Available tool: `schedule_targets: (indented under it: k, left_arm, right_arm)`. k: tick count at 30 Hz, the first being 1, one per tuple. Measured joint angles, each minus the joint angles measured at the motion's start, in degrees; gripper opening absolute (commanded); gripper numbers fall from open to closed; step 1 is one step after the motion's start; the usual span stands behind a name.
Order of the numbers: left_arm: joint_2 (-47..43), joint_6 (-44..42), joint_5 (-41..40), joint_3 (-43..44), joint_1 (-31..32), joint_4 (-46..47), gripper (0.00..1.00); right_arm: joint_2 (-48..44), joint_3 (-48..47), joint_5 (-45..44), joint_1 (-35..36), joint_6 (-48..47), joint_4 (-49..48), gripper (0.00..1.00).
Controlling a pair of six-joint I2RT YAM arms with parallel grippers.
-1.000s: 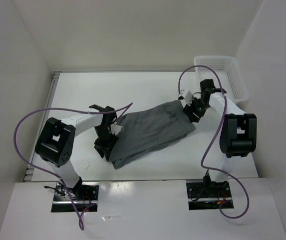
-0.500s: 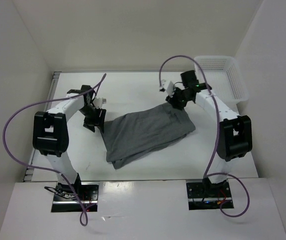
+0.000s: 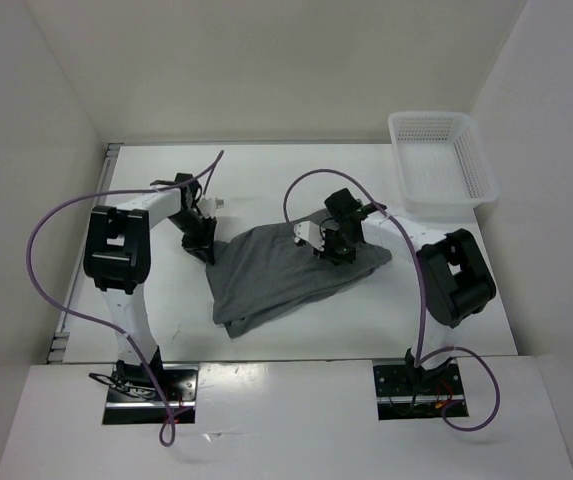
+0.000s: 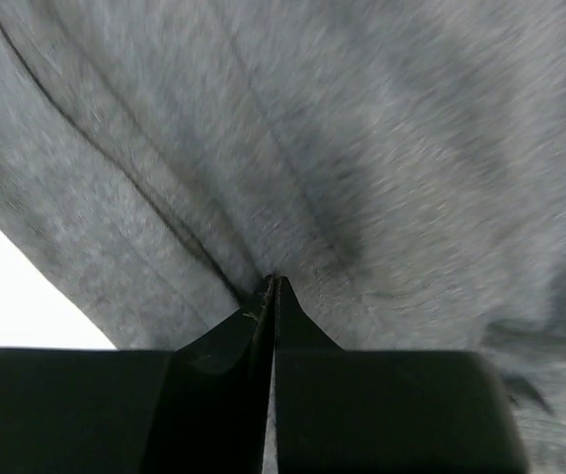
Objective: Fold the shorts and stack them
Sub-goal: Fold the shorts
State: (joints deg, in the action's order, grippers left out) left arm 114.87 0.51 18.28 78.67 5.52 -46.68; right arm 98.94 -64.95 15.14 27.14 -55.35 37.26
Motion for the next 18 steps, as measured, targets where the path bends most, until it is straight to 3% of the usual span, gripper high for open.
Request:
schedule_targets:
  k: [1,4,12,13,14,16,18]
  left_arm:
    - [0.6,-0.2,0.6,0.3,0.0,0.0,0.06]
    - [2.6,0.0,2.1,2.9,0.0,-1.4,0.00]
    - [10.9,-0.1,-2.2,22.0,-2.8,1.7,0.00]
    - [11.5,-0.1,-3.0,24.7,-3.5,2.8,0.06]
    - [11.8,-0.2,-4.0,27.2,-4.2,4.2,0.17]
    - [11.8,-0.2,-5.7,30.1,-4.9,5.8,0.52]
    - [11.7,-0.2,-7.1,31.4,-5.6,7.5,0.59]
  right_arm:
    - [0.0,0.8,-0.6,0.0,-0.4,-0.1,0.00]
    - [0.5,1.7,-2.0,0.0,-1.2,-0.2,0.00]
    - [7.4,-4.1,-4.6,0.0,0.3,-4.0,0.00]
    - [8.7,-5.9,-4.8,0.1,0.6,-4.8,0.00]
    - [10.1,-7.8,-4.9,0.1,1.0,-6.0,0.00]
    - [12.0,-11.0,-5.3,0.1,1.9,-7.4,0.00]
    - [13.2,-13.6,-5.4,0.1,3.3,-8.1,0.00]
